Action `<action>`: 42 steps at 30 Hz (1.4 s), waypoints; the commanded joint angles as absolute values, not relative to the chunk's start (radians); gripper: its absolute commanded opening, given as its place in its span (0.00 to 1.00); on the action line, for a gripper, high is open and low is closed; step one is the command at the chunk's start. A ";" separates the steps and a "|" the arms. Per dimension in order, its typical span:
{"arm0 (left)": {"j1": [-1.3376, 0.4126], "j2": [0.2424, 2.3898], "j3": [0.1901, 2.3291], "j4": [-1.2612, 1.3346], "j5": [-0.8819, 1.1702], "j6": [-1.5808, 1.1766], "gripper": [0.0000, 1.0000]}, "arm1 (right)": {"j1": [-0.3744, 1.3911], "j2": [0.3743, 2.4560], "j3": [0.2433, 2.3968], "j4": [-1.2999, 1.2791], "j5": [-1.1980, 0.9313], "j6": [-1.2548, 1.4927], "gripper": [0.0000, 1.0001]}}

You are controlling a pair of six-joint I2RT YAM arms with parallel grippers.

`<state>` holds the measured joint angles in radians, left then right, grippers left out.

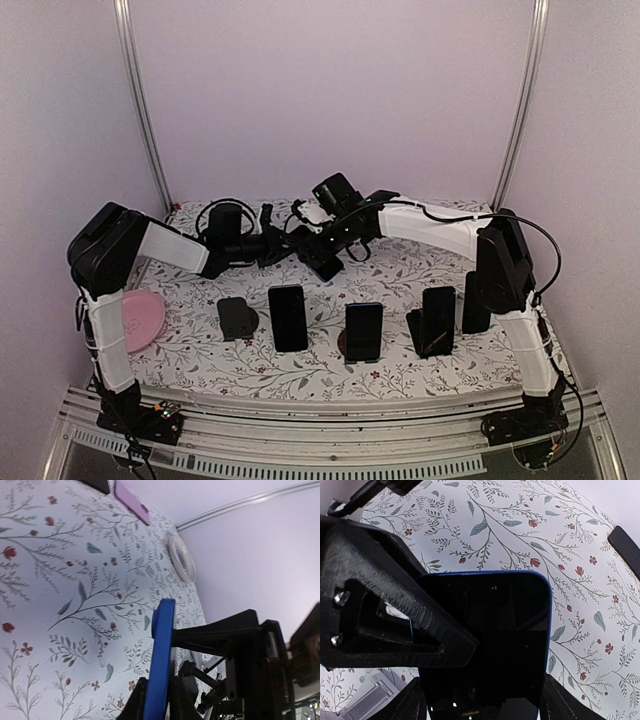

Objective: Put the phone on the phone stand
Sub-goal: Pass from the right arm to the left, then pass from the left arm to the right

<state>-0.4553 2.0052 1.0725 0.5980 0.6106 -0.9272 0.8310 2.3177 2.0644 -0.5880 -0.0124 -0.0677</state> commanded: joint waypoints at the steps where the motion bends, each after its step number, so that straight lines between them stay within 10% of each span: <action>1: -0.471 2.017 1.088 0.653 0.638 -0.934 0.03 | 0.837 2.240 2.053 -0.535 -0.027 -0.058 0.70; 12: -0.468 1.977 1.119 0.638 0.658 -0.881 0.00 | 0.836 2.195 2.019 -0.525 -0.036 -0.055 1.00; 42: -0.397 1.356 1.008 0.173 0.612 -0.545 0.00 | 0.829 1.828 1.695 -0.231 -0.348 0.044 1.00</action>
<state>-0.4091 1.4368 1.0199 0.2157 0.5629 -0.6075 0.8310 1.8778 1.7145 -0.3168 -0.1982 -0.0067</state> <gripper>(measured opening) 0.063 0.993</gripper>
